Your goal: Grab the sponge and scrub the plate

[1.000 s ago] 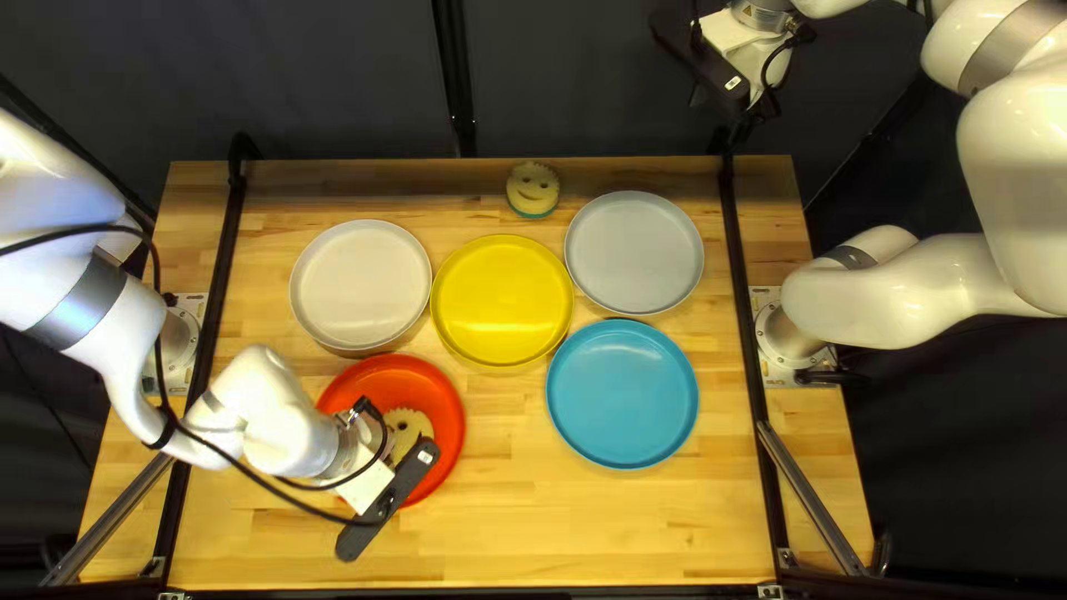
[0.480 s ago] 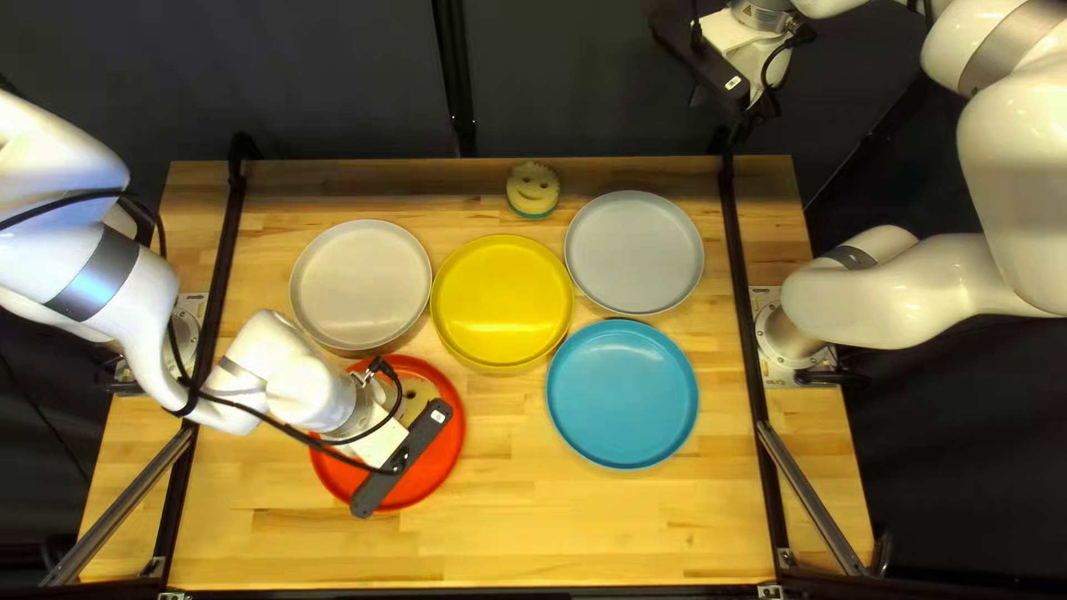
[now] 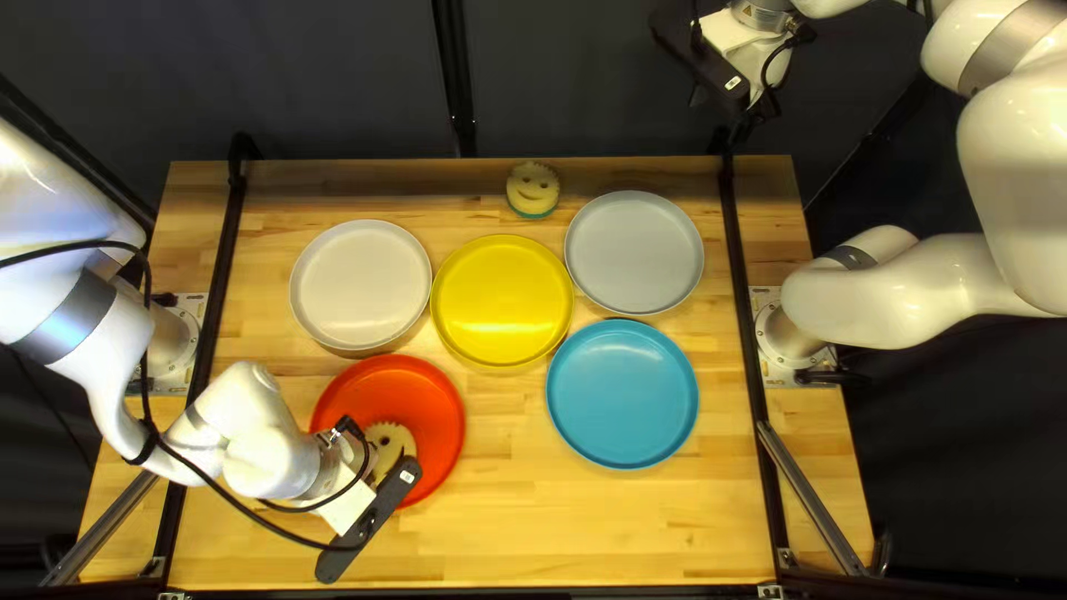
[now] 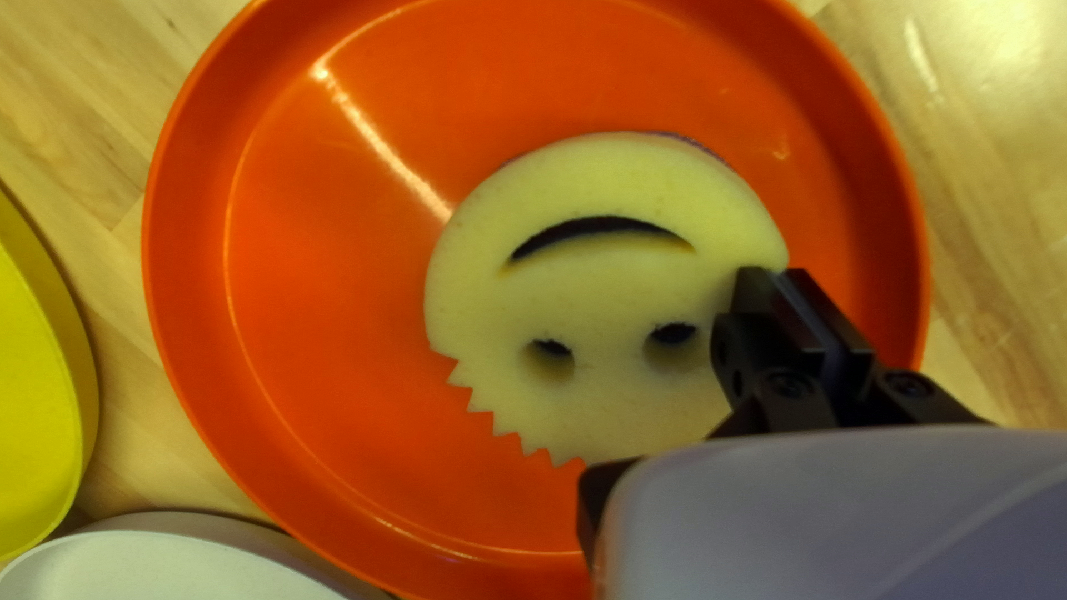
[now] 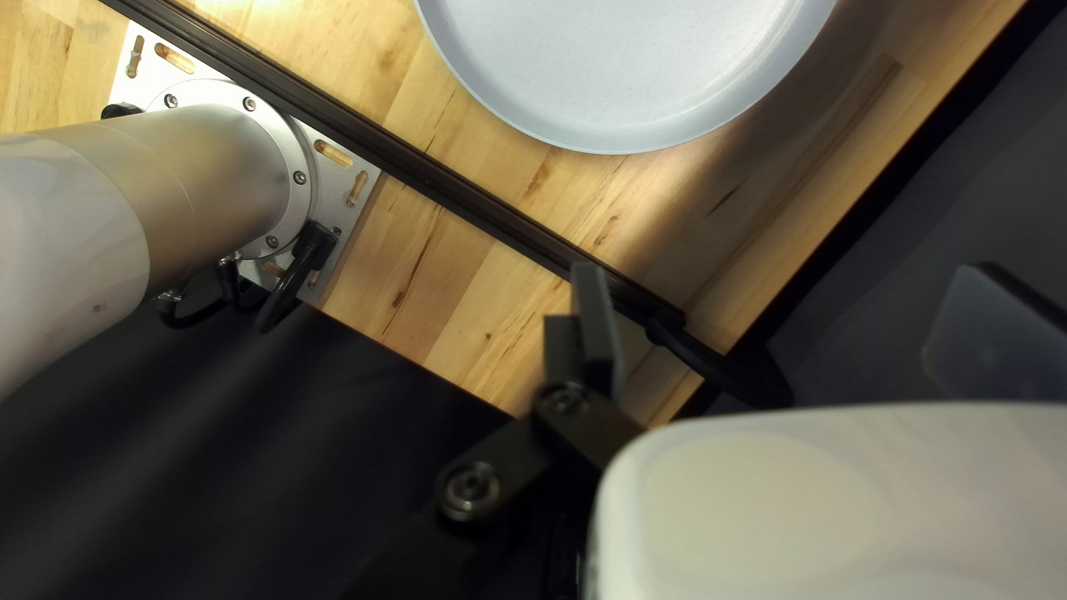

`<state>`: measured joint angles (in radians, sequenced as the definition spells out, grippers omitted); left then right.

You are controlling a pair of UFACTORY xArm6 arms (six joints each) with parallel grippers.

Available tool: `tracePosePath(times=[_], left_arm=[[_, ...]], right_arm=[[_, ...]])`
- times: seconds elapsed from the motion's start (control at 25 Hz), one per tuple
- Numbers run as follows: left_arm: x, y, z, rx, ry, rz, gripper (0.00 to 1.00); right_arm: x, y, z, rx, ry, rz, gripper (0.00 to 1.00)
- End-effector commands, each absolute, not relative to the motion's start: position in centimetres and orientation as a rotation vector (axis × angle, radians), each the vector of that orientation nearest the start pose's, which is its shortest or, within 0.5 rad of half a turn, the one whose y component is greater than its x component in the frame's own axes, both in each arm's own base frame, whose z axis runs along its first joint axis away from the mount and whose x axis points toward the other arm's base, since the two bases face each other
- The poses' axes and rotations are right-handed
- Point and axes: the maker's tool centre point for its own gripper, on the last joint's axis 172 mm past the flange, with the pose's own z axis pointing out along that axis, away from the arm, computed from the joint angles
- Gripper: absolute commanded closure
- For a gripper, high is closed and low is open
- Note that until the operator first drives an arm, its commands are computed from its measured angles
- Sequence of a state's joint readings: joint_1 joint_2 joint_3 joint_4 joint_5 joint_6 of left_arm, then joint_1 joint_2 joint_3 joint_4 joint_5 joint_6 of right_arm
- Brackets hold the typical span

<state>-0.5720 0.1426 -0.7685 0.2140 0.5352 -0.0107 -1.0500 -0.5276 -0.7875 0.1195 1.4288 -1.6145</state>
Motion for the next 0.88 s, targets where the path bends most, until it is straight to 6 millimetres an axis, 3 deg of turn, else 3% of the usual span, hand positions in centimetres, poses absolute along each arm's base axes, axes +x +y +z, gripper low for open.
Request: tracePosePath(times=[0.04,0.2,0.88], left_arm=[[42.0,-22.6,5.1,-2.823,1.128,-0.211,1.0],[42.8,-22.3,5.0,-2.811,1.147,-0.224,1.0],[34.0,-24.0,4.5,-2.87,1.054,-0.162,1.0]], right_arm=[[17.5,-24.5,25.4,-2.892,-0.802,-0.131,0.0],[17.5,-24.5,25.4,-2.892,-0.802,-0.131,0.0],[17.5,-24.5,25.4,-2.892,-0.802,-0.131,0.0]])
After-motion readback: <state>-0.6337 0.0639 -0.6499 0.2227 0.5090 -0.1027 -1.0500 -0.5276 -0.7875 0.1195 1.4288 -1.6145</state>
